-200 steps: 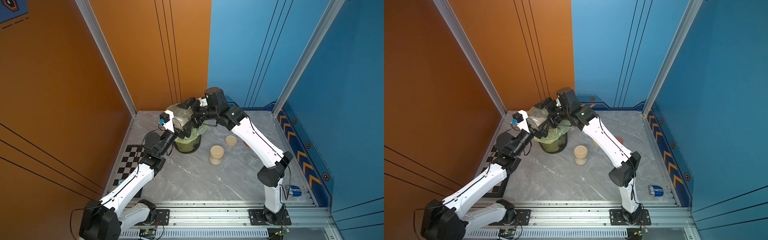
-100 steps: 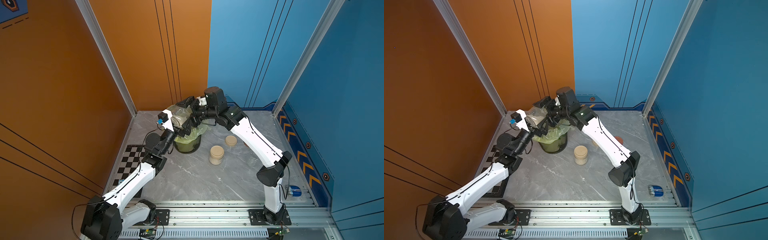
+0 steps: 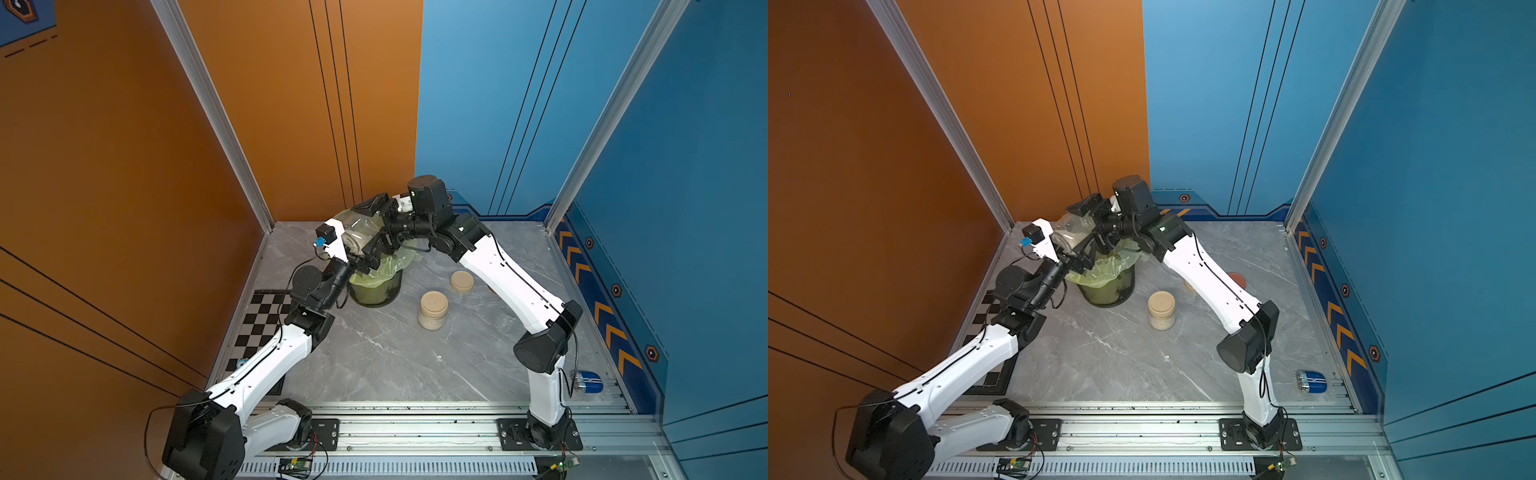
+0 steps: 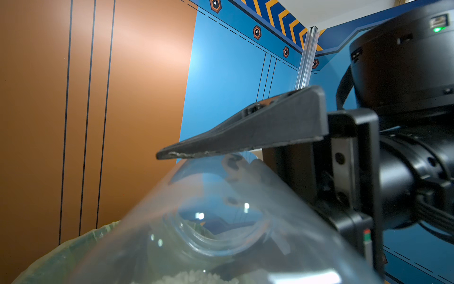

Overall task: Empty moldy rice from jars
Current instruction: Pour the moldy rice from the jar into the trash bin.

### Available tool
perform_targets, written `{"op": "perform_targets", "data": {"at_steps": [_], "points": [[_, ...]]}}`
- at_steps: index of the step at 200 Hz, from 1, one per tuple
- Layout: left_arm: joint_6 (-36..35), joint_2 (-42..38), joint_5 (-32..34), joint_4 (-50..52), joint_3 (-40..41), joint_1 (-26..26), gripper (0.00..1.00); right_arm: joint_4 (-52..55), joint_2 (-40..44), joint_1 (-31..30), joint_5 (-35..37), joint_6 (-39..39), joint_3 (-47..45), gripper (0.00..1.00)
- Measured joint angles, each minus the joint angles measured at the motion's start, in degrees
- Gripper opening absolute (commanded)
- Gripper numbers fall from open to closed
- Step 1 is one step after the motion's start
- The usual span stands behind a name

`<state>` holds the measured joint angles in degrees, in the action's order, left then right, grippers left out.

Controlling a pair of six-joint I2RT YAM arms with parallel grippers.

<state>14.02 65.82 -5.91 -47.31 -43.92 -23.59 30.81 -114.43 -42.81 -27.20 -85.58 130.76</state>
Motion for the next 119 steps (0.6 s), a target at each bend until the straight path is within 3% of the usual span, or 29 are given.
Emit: {"op": "perform_targets", "data": {"at_steps": [5,14,36,119], "points": [[0.0,0.0,0.0,0.13,0.0,0.0,0.0,-0.04,0.0,0.07,-0.11,0.0,-0.09,0.34],[0.02,0.0,0.0,0.33,0.0,0.02,0.0,-0.15,0.02,0.2,-0.28,-0.02,-0.33,0.67],[0.0,0.0,-0.55,0.57,0.0,0.24,0.0,-1.25,0.74,0.55,-0.61,-0.04,-1.9,0.99],[2.12,-1.46,-1.2,10.93,-3.28,5.22,0.0,-1.95,8.74,4.7,0.24,3.69,-9.64,1.0]]}}
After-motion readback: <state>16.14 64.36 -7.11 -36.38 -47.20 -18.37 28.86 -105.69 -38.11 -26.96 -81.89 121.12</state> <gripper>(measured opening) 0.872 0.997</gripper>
